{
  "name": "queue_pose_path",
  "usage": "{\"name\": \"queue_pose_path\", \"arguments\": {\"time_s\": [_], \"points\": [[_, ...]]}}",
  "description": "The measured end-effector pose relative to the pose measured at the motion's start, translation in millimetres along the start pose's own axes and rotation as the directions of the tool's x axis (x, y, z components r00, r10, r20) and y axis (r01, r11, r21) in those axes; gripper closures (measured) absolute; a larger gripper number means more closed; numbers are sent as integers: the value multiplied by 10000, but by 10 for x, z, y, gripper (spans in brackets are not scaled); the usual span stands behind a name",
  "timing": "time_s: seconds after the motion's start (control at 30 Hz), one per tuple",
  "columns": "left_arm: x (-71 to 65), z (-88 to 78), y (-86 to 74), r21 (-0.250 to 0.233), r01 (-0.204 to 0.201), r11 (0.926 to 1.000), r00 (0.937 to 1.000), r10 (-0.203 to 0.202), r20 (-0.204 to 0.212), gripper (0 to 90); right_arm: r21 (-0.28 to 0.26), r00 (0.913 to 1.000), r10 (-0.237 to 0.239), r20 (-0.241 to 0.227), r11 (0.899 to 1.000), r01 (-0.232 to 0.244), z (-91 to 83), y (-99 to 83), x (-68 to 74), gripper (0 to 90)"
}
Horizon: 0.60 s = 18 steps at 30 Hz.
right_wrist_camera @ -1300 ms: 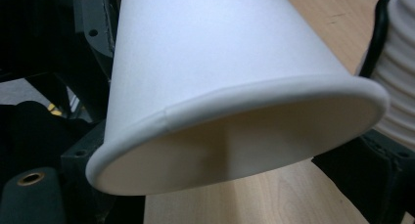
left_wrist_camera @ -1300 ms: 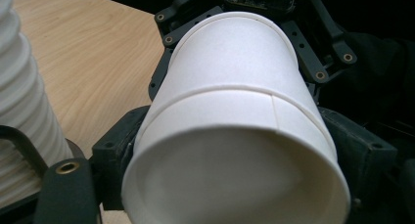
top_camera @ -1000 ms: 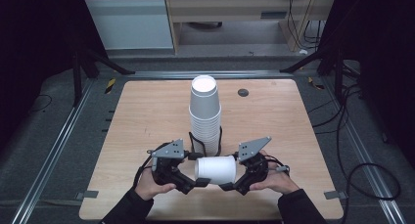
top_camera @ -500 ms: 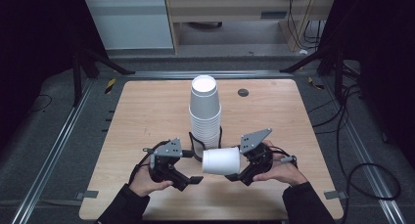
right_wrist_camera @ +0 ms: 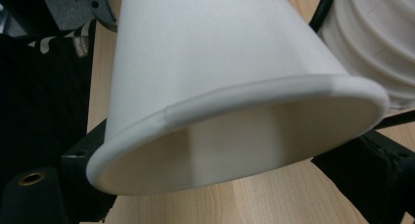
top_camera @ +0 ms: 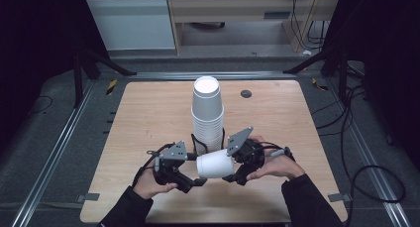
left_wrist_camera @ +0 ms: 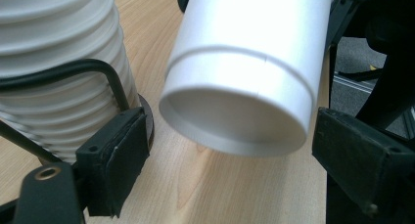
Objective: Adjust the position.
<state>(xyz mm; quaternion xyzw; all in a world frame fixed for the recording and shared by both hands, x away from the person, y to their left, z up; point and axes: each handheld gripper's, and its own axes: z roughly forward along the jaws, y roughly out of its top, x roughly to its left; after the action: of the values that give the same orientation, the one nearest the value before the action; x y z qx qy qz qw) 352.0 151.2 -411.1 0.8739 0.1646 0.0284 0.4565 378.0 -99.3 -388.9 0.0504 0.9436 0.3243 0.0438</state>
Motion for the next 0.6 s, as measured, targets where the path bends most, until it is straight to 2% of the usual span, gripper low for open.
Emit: {"name": "queue_pose_path", "arguments": {"time_s": [0.33,0.6], "points": [[-32,62,6,307,-164,9994,9992,152,382,153,440,9989,-288,-358,9986,303,135,76,44,104],[-46,97,3,496,-234,9985,9987,211,462,165,567,9969,-494,-616,9970,529,219,142,78,105]]}}
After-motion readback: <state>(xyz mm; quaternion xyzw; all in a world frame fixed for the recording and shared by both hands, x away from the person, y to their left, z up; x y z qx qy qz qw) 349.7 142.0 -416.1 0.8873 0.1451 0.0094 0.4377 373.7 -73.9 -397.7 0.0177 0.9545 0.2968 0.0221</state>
